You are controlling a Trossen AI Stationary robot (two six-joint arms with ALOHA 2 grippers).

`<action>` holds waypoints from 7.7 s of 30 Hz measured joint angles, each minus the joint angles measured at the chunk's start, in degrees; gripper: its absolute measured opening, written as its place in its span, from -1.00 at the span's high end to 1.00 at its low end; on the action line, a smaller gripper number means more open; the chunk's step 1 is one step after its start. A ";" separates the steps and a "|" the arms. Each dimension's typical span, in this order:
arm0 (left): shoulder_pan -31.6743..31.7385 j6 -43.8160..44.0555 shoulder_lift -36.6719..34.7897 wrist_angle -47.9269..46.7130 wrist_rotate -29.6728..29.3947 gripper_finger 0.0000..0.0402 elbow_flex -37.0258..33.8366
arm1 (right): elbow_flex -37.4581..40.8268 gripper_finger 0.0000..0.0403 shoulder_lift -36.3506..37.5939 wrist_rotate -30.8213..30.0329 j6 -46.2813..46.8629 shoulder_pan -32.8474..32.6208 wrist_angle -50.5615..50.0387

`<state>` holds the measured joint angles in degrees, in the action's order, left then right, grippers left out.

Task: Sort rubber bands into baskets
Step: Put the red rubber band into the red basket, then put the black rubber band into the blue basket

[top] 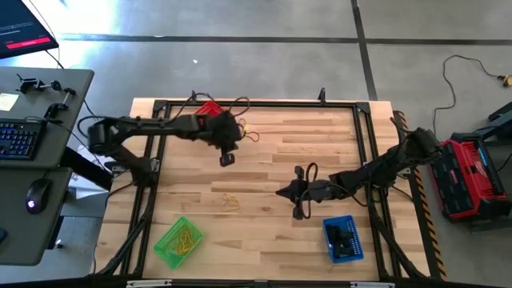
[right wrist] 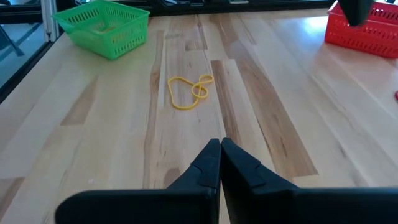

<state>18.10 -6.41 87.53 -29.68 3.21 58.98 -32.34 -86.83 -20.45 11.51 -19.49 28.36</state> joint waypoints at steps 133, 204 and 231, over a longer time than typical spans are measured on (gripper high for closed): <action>27.88 -10.79 2.72 -5.45 -9.45 0.73 -2.80 | -2.18 1.00 0.02 0.03 3.64 -0.04 -6.71; -21.28 4.72 -9.32 72.86 7.99 1.00 -31.72 | -6.74 0.39 2.51 11.65 40.53 6.12 -88.98; -21.28 6.20 -9.27 72.44 7.92 1.00 -31.72 | -33.46 0.99 5.92 16.19 47.98 -11.94 -95.43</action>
<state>-3.18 -0.21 78.26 42.76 11.14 27.27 -65.80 -80.90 -4.26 59.48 -31.43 -67.07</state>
